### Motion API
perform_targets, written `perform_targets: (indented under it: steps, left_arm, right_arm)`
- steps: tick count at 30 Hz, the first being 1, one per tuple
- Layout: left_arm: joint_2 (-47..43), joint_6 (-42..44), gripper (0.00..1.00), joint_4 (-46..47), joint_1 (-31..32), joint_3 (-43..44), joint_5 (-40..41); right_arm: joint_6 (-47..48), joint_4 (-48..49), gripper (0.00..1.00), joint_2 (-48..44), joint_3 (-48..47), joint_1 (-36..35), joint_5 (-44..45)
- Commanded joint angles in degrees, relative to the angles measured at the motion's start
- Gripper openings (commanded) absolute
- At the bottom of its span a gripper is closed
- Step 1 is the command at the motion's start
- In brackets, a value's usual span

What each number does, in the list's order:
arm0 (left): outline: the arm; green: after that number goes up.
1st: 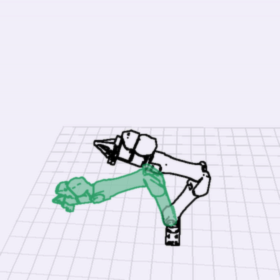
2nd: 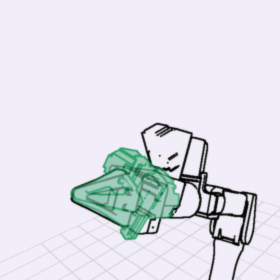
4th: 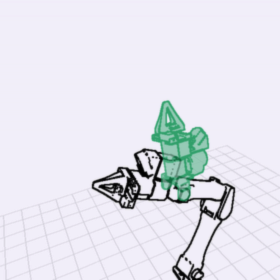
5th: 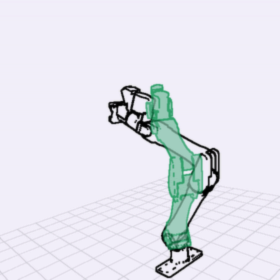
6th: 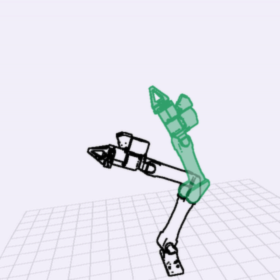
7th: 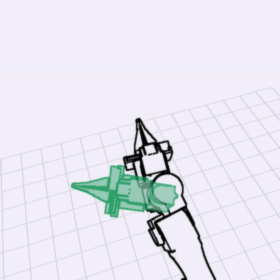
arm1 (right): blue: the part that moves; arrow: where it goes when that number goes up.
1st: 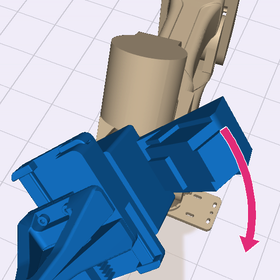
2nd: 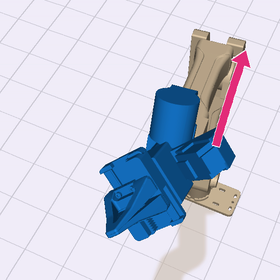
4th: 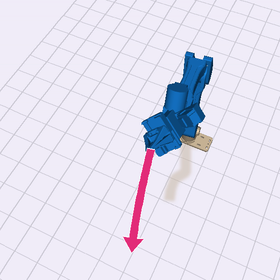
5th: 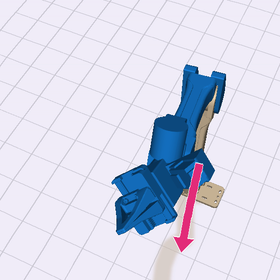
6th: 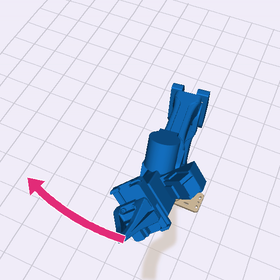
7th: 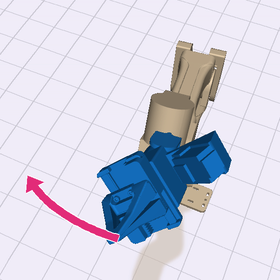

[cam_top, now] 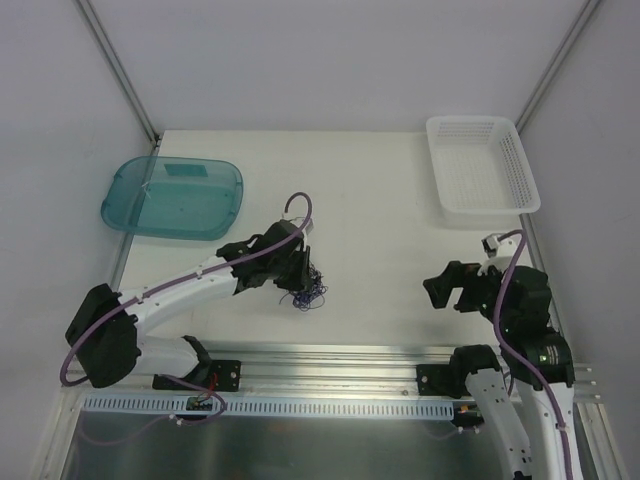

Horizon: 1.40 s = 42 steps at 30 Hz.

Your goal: Untangle the cables

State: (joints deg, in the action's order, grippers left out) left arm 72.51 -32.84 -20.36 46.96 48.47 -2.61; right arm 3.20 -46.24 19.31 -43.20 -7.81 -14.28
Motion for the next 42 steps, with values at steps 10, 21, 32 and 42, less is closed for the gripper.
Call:
perform_targets:
  steps: [10,21,32,42]
  left_arm:
    - [10.7,-10.1,0.12,6.7,1.4,7.3,6.7]
    - [8.4,-26.1,0.13,18.8,4.0,-1.1,12.4]
    - [-3.3,-30.0,0.1,26.0,5.3,-12.6,12.0]
    - [-5.9,-31.0,0.1,26.1,5.6,-13.0,11.9]
  right_arm:
    - [-6.1,11.7,0.97,18.7,-5.0,-4.7,0.6]
    - [-17.2,36.4,0.99,27.6,11.0,-27.8,11.3]
    - [-29.7,64.4,0.72,35.8,23.9,-35.4,15.8]
    - [-34.7,78.9,0.65,46.8,24.9,-39.6,14.7]
